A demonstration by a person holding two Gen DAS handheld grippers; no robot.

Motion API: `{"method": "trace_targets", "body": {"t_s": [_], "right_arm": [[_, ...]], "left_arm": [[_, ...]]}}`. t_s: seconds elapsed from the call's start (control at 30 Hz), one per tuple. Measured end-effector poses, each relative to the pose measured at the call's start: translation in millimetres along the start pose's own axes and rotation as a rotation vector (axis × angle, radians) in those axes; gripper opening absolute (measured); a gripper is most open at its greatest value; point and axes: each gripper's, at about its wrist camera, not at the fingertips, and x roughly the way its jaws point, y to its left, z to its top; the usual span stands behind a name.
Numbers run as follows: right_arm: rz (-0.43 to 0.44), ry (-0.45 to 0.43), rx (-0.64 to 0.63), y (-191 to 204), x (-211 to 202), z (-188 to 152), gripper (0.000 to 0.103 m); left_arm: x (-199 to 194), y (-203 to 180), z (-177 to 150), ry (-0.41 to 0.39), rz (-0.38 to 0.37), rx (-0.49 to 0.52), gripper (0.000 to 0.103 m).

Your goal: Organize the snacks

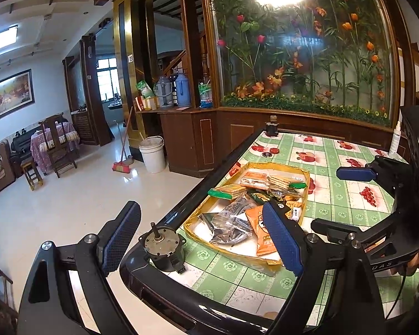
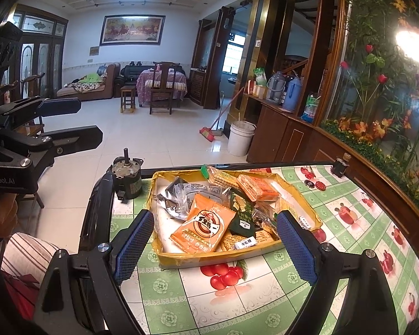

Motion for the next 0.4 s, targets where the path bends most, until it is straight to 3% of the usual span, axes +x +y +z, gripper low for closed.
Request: {"method": "trace_targets", "body": {"t_s": [0.4], "right_arm": [[0.03, 0.02, 0.024, -7.3, 10.0, -0.4, 0.09]], "left_arm": [[1.0, 1.2, -0.8, -0.005, -0.003, 0.013, 0.09]]}}
